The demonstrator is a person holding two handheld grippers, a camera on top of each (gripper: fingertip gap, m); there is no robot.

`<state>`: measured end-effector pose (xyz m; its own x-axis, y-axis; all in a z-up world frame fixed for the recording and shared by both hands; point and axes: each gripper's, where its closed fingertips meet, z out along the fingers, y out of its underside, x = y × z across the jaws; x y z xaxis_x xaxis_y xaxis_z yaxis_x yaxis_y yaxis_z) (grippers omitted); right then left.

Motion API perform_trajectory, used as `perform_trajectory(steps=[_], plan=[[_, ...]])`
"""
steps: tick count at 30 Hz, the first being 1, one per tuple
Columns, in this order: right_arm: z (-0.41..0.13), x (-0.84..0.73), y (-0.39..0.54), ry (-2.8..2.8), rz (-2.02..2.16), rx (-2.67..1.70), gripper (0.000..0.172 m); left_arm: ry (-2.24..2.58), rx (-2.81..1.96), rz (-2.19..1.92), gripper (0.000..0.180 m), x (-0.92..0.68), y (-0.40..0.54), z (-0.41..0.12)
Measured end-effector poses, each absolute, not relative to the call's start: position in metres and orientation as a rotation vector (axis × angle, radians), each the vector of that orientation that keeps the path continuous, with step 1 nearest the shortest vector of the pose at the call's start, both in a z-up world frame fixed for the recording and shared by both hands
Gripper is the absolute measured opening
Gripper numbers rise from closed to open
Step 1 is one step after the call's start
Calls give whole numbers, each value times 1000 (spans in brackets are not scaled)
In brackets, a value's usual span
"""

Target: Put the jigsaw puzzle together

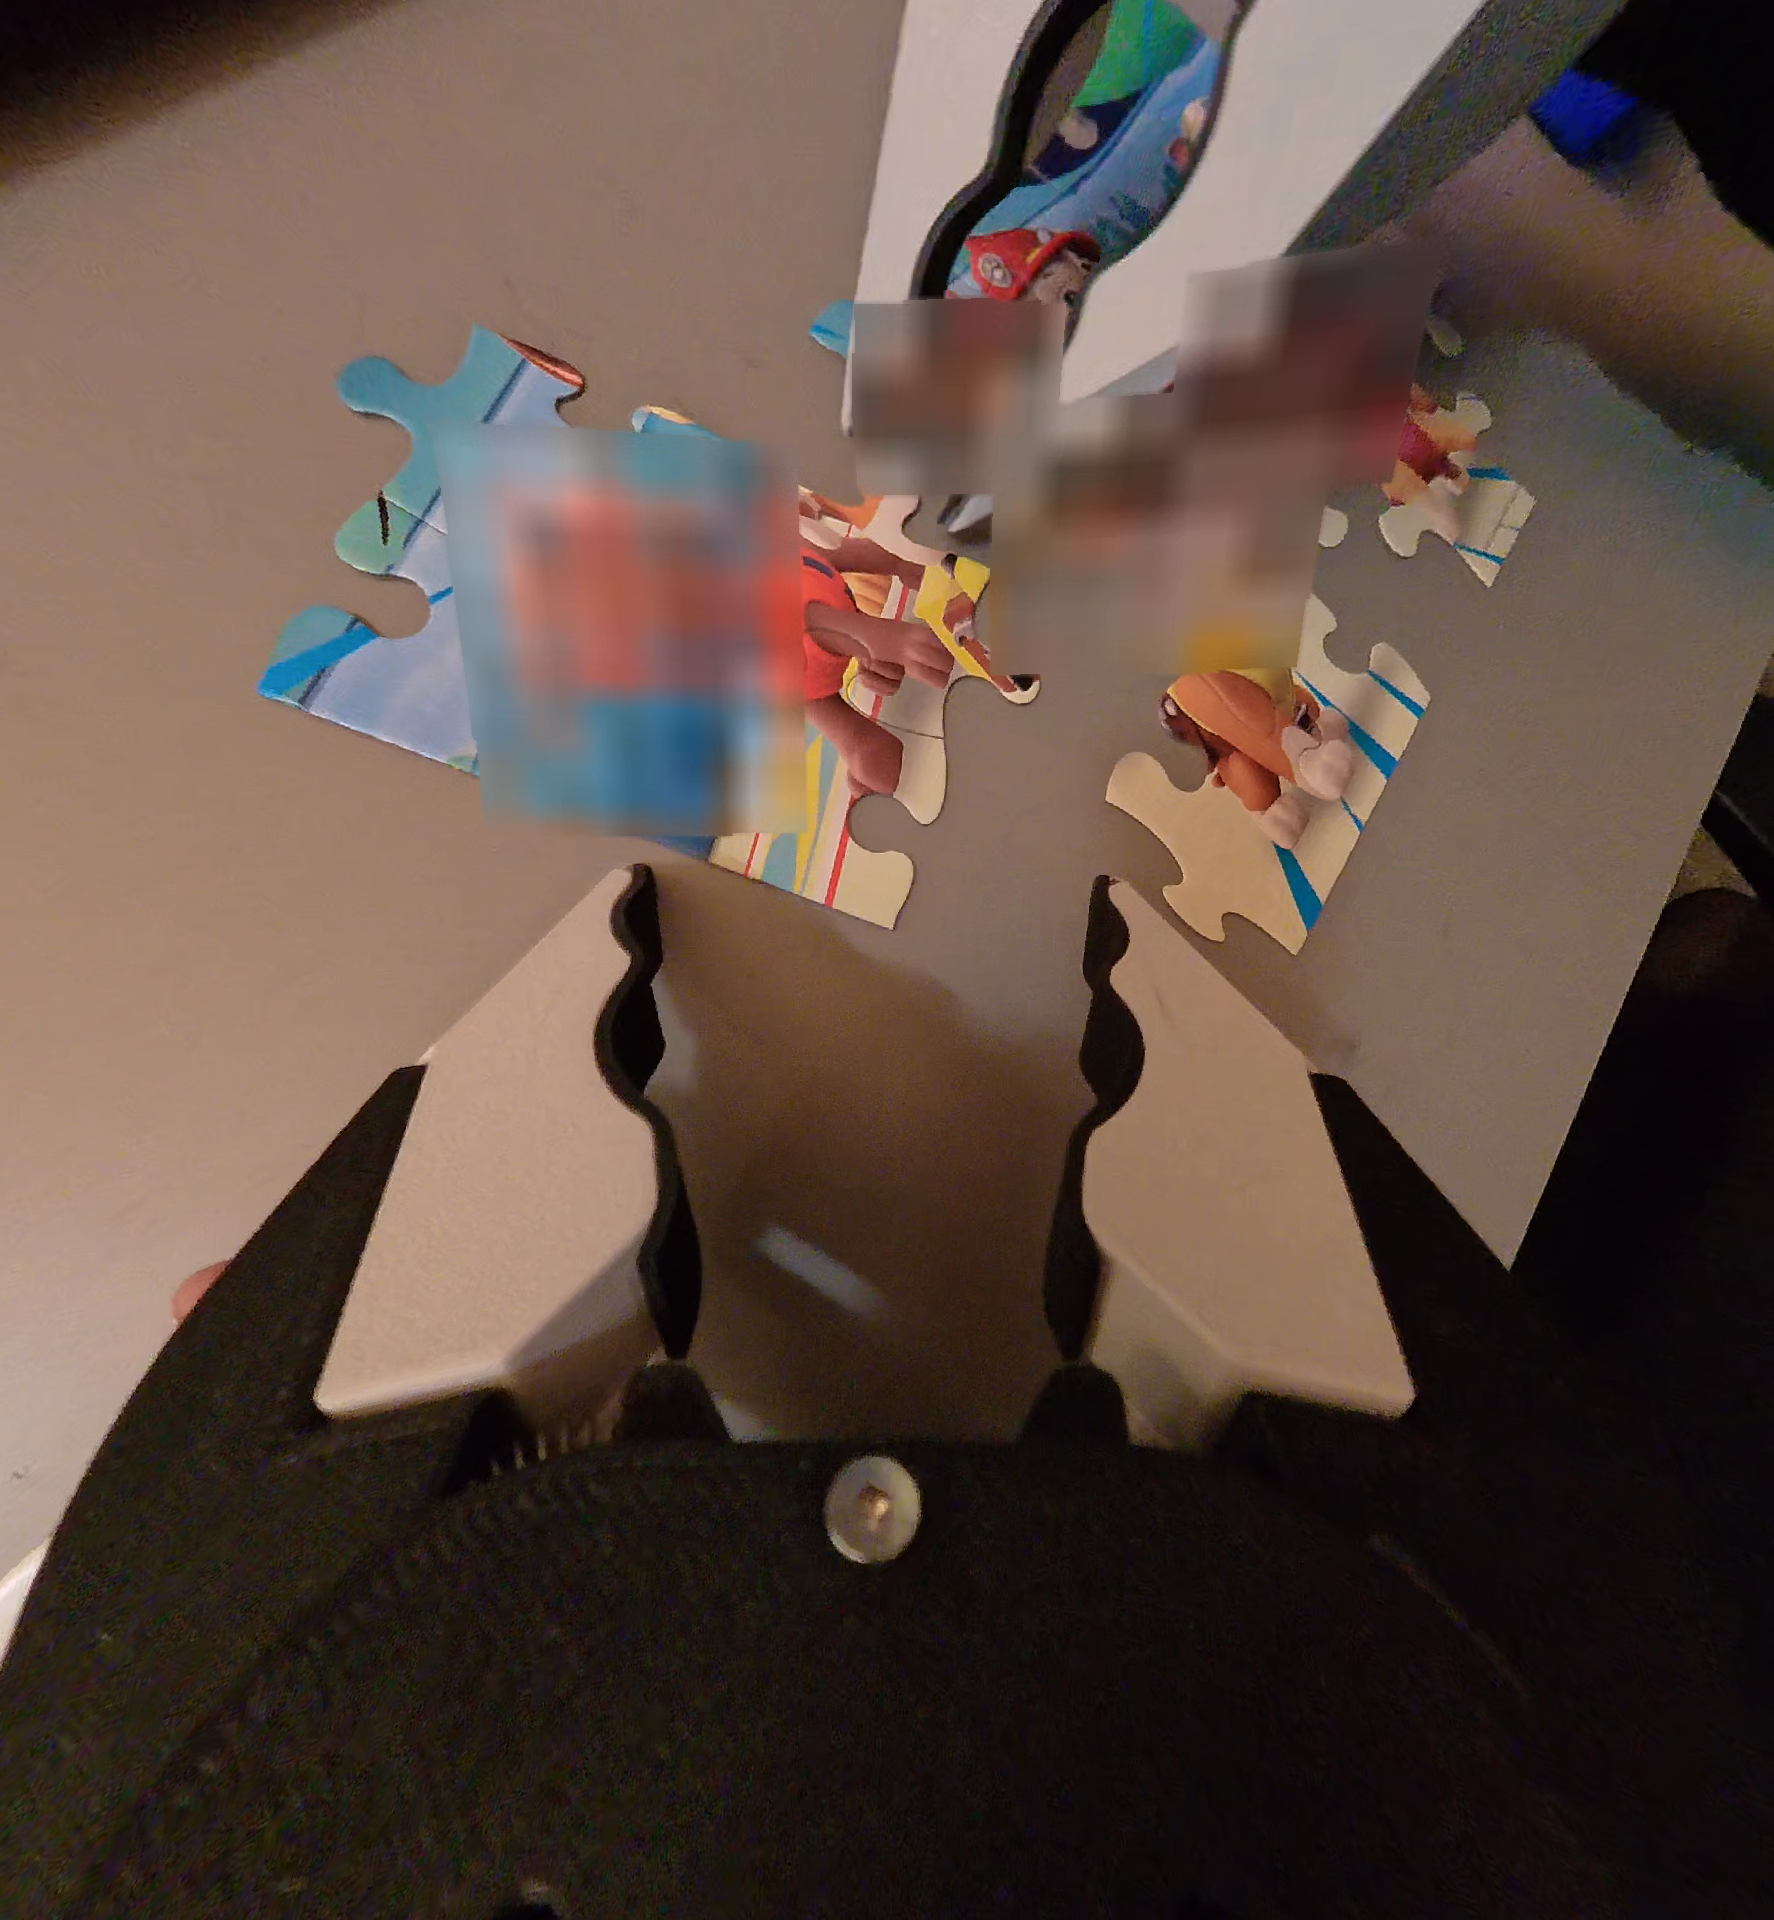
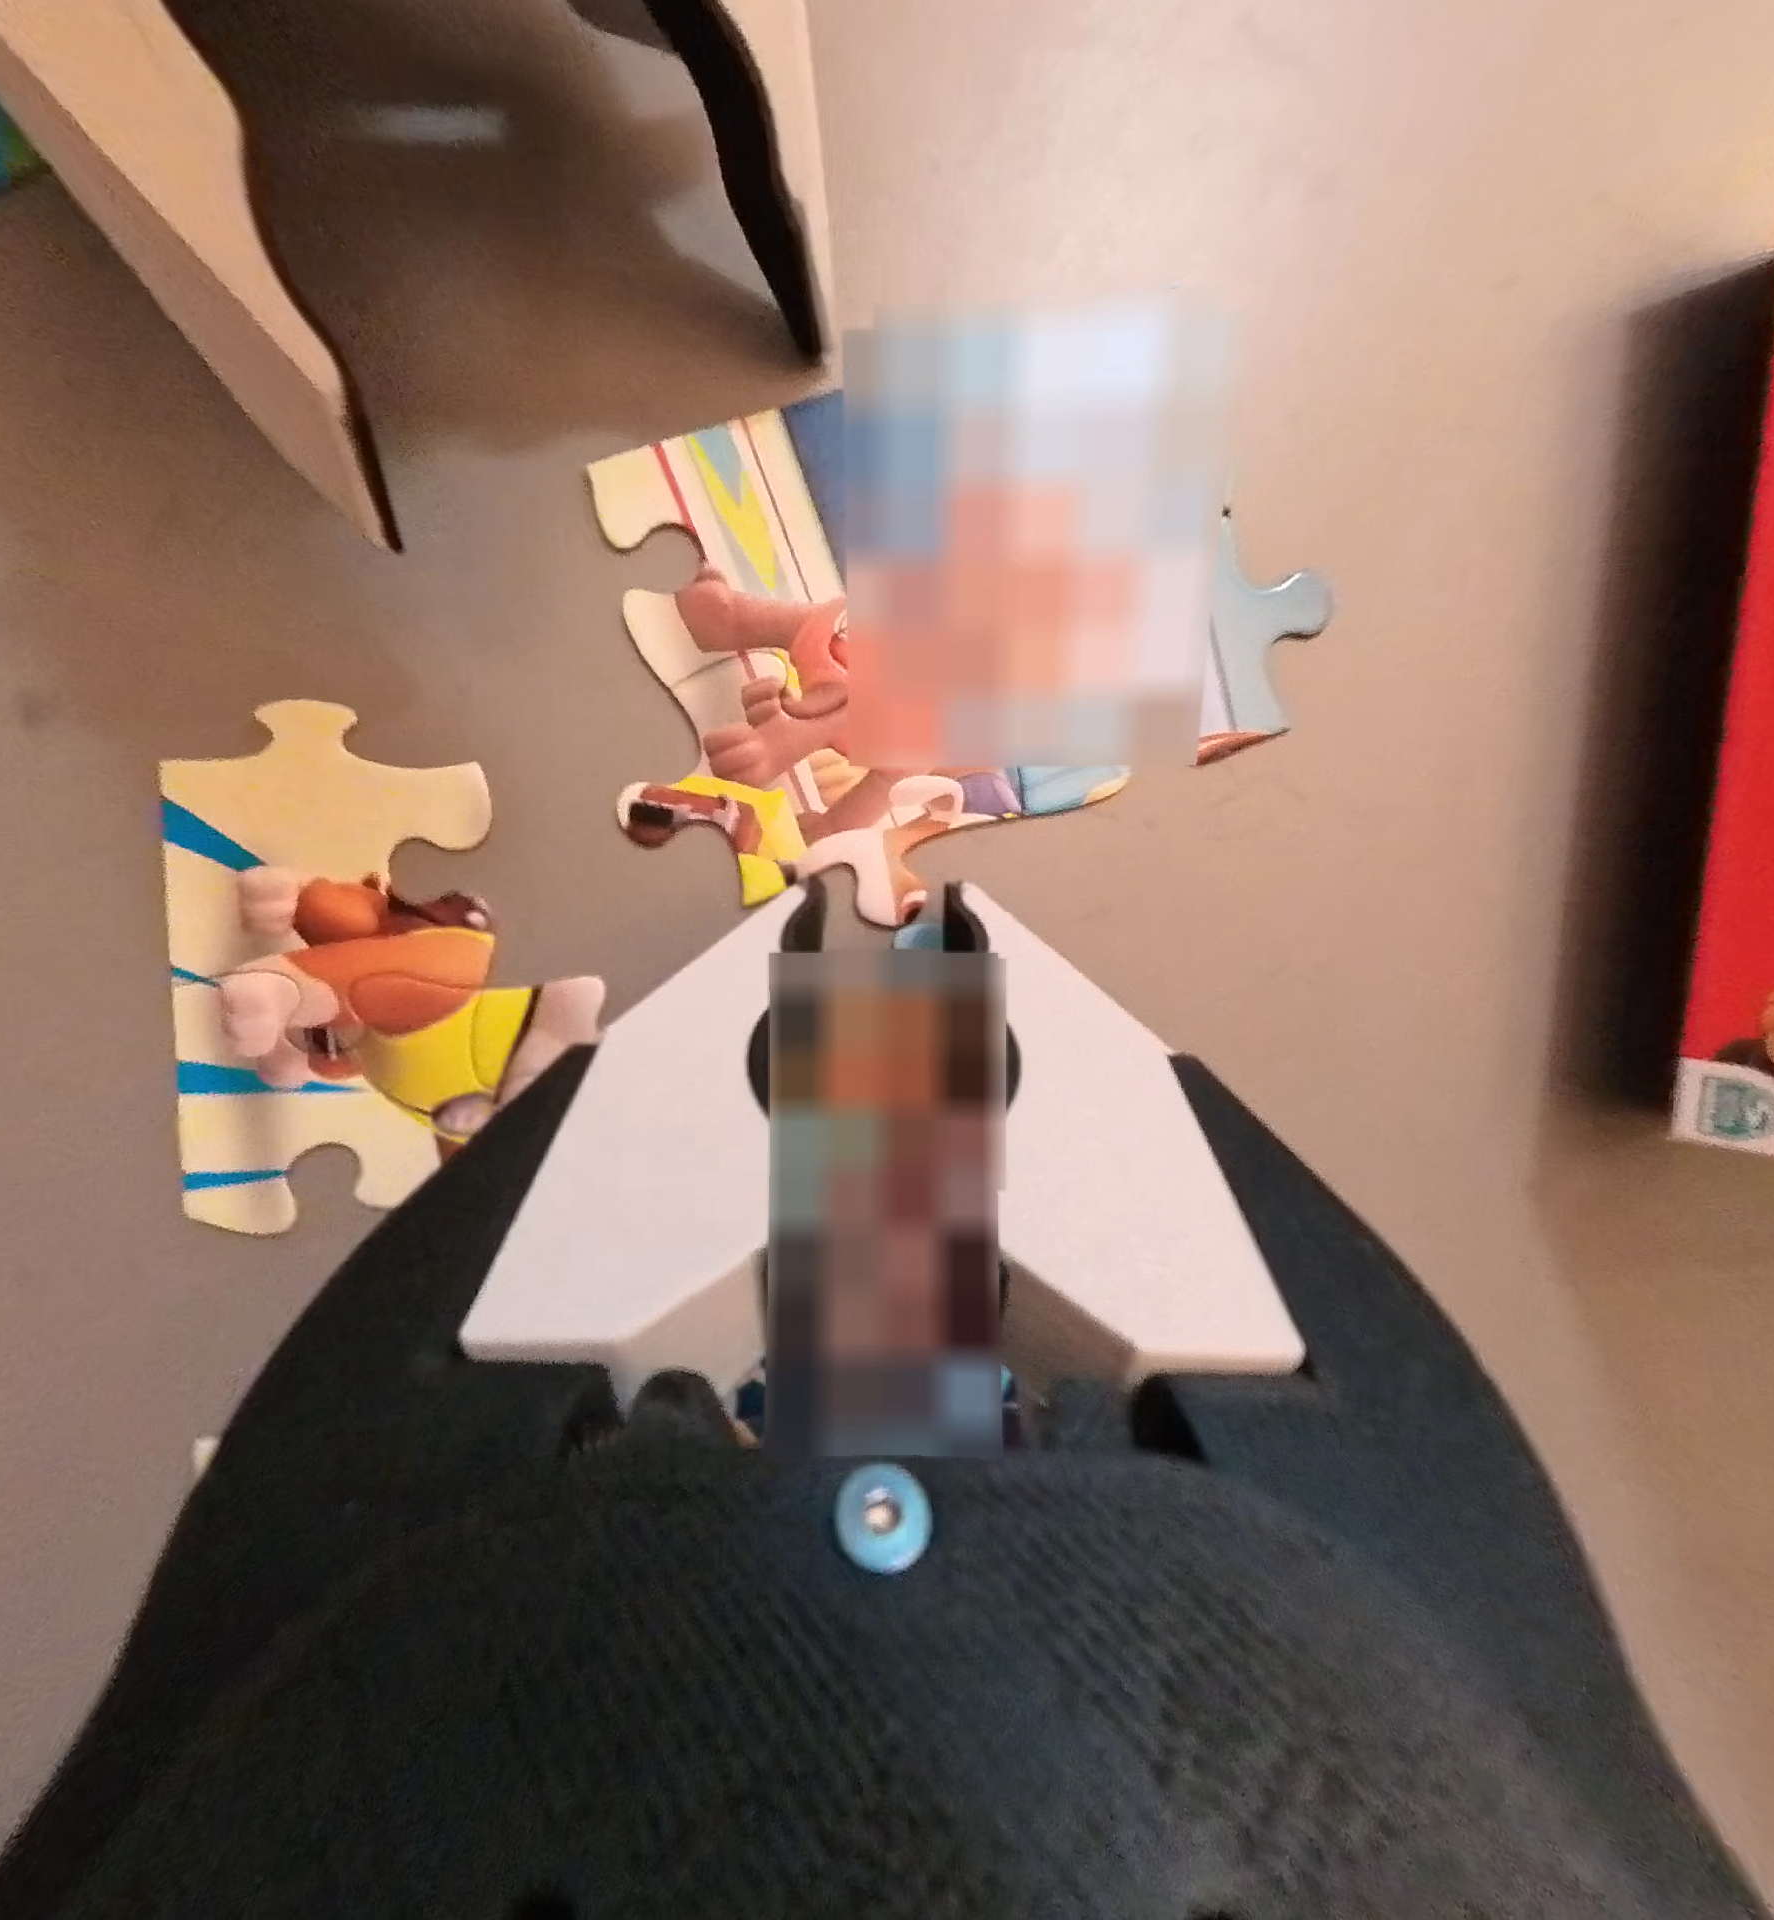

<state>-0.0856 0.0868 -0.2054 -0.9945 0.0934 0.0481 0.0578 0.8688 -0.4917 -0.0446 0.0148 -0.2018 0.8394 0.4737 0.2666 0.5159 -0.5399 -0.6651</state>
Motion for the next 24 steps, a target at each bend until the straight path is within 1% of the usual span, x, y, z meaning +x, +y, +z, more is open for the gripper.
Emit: perform_trajectory(steps=[6, 13, 15, 16, 24], plan=[[-211, -83, 83, -3091, 609, 12, 12, -725, -2208, -93, 80, -44, 15, -201], [-212, -81, 83, -3084, 353, 128, 9, -722, -2190, -106, 80, -45, 15, -200], [-211, -80, 82, -3056, 339, 166, 7, -722, -2184, -110, 80, -44, 15, -200], [-211, -78, 81, -3051, 349, 177, 0, -722, -2180, -111, 80, -44, 14, -200], [-211, -77, 79, -3057, 397, 111, 0, -723, -2155, -133, 80, -44, 13, -198]])
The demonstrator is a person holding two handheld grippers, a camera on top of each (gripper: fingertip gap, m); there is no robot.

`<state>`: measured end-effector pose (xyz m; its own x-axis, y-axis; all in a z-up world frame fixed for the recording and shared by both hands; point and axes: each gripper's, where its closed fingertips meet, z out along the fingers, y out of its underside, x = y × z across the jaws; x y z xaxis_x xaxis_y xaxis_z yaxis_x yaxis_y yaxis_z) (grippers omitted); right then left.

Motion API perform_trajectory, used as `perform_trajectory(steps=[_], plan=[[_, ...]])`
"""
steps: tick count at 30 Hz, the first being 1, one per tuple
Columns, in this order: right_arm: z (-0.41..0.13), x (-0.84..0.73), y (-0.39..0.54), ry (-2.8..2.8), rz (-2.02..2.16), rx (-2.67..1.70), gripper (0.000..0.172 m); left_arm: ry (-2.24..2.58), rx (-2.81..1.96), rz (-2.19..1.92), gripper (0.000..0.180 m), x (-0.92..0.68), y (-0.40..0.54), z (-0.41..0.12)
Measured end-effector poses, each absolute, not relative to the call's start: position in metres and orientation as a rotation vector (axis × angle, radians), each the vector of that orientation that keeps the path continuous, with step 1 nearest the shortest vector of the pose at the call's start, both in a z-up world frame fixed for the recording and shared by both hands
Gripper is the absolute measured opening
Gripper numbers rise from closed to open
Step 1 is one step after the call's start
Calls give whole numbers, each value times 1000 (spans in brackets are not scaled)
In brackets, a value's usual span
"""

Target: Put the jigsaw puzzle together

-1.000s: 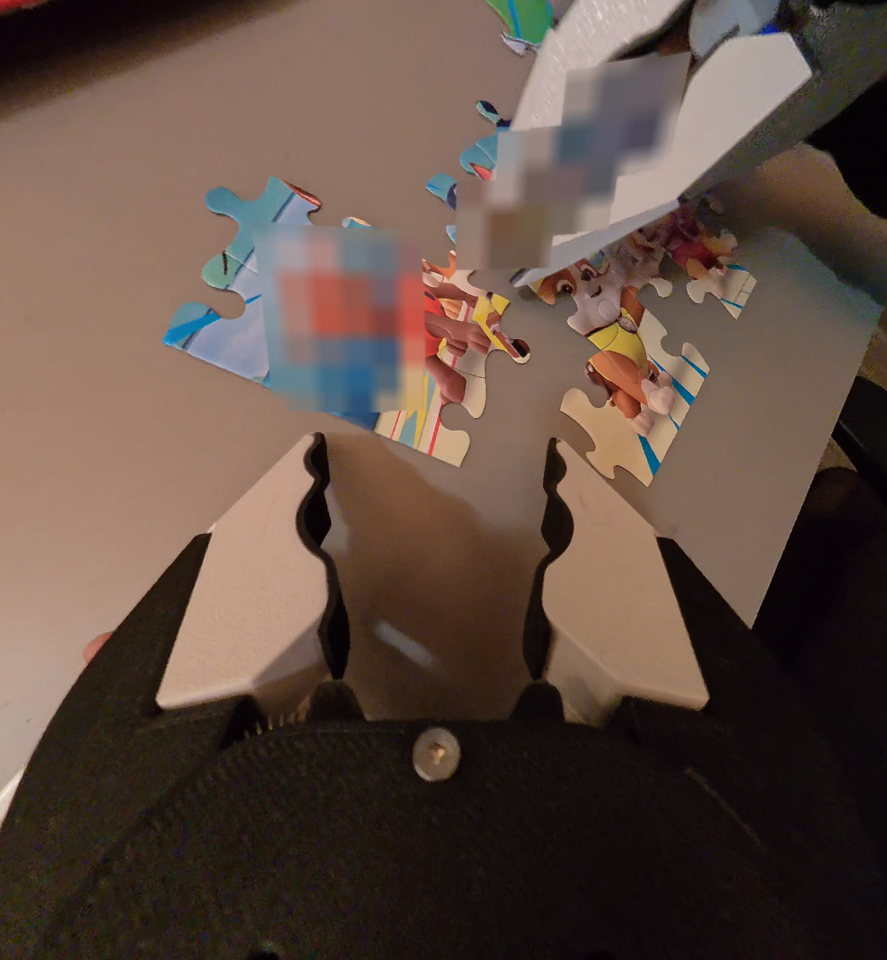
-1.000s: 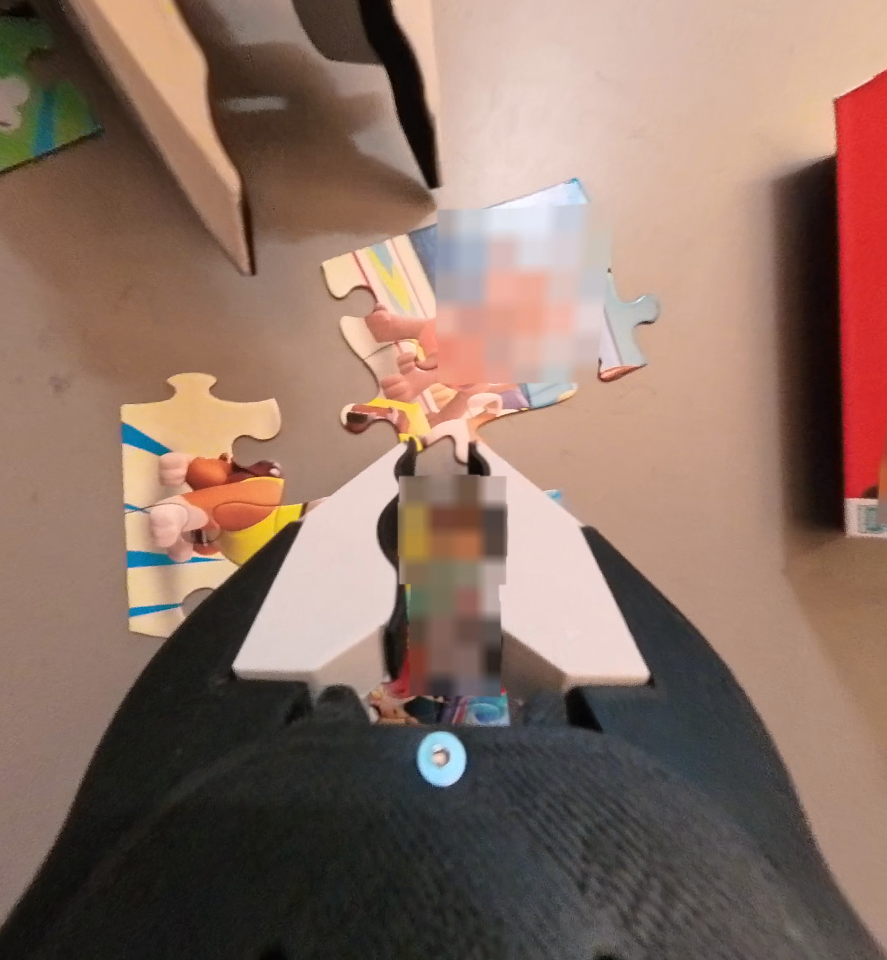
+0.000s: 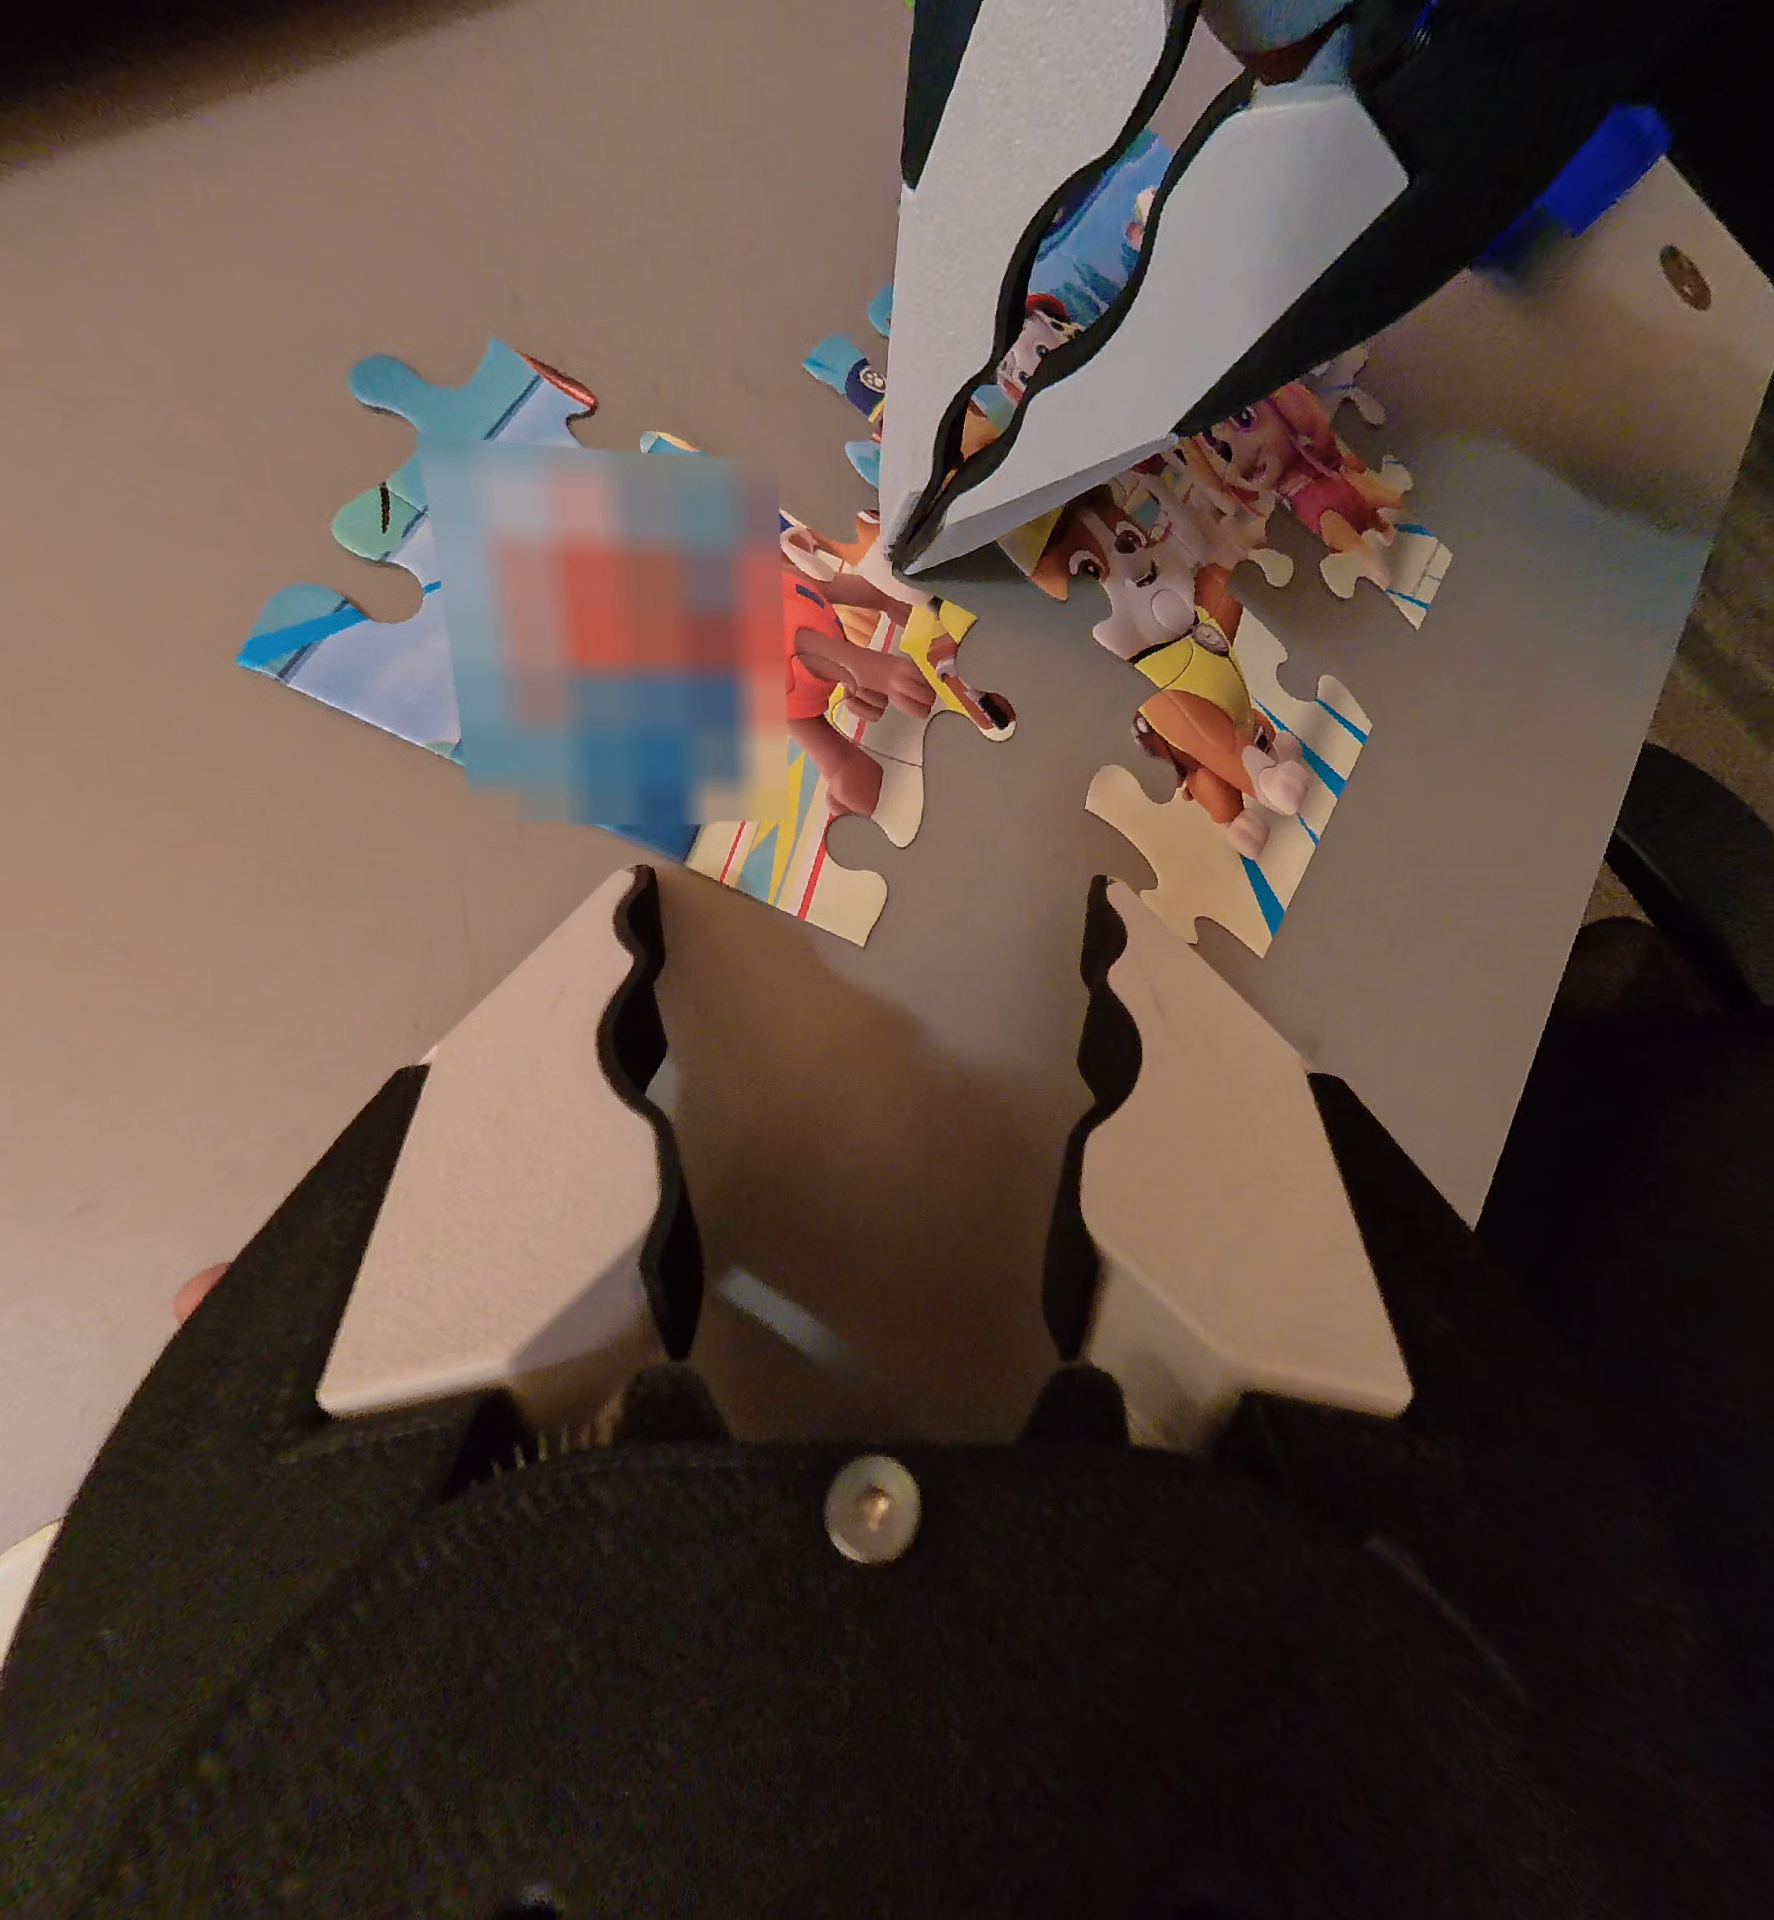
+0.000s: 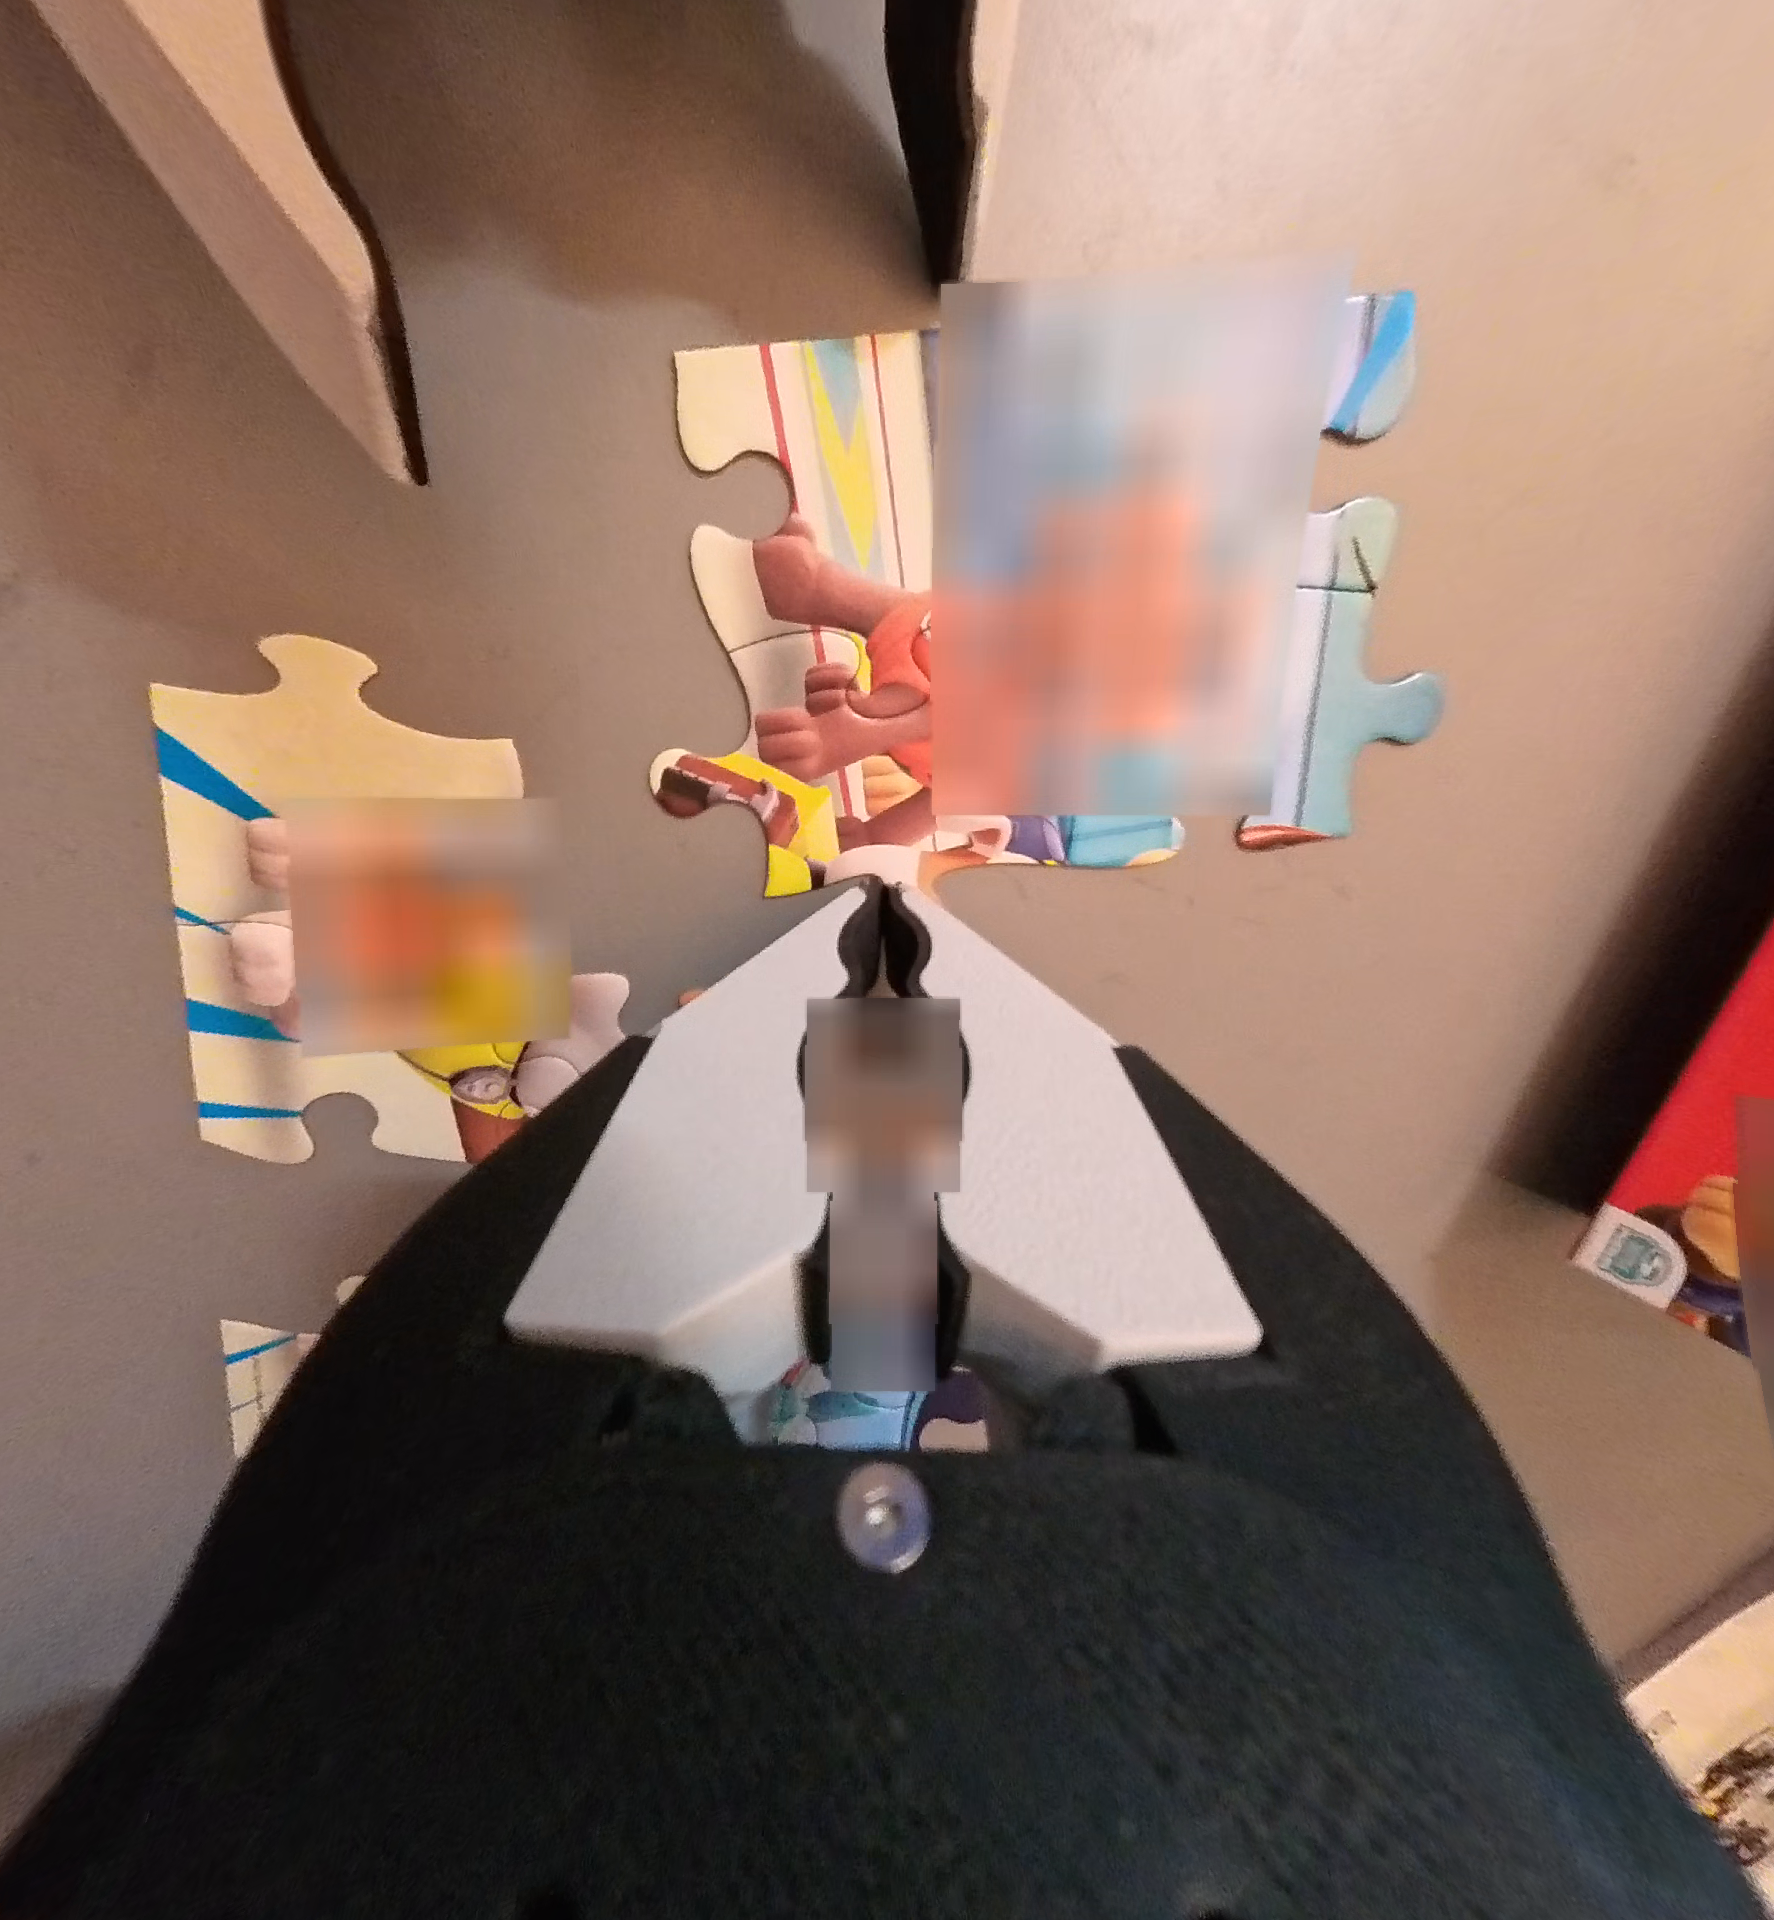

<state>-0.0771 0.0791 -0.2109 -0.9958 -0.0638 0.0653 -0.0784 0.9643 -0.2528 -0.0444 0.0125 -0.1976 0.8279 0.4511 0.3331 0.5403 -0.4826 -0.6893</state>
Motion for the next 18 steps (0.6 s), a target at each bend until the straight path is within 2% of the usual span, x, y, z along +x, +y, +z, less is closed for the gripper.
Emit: perform_trajectory(steps=[4, 8, 11, 18], plan=[[-204, -84, 76, -3031, 446, 103, 0, -723, -2145, -126, 80, -44, 11, -195], [-211, -83, 81, -3096, 387, 96, 15, -729, -2136, -136, 80, -44, 10, -195], [-212, -80, 80, -3134, 358, 106, 16, -729, -2134, -135, 80, -45, 10, -195], [-213, -79, 79, -3144, 146, 235, 8, -728, -2121, -150, 80, -45, 12, -195]])
